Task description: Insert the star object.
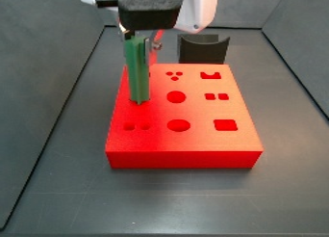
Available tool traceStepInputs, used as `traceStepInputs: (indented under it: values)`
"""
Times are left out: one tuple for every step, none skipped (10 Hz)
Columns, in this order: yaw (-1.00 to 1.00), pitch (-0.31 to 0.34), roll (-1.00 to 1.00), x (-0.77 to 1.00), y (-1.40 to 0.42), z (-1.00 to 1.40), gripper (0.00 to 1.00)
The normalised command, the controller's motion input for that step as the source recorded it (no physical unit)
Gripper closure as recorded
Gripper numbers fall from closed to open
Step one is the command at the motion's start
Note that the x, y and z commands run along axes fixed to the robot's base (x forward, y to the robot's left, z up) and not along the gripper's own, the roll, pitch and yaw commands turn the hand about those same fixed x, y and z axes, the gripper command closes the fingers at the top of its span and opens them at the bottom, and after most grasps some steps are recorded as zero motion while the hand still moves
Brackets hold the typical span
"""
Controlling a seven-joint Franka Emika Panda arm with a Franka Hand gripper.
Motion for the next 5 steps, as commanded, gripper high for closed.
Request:
traceStepInputs:
  values:
    - [0.00,-0.110,0.11,-0.06,0.00,-1.00,1.00]
    - [0.00,-0.084,0.15,-0.03,-0.07,-1.00,1.00]
    - [0.00,-0.053,0.15,-0.09,-0.07,-1.00,1.00]
    - [0.00,-0.040,0.14,-0.15,-0.07,-1.00,1.00]
    - [0.00,-0.046,0.11,-0.16,-0.08,-1.00,1.00]
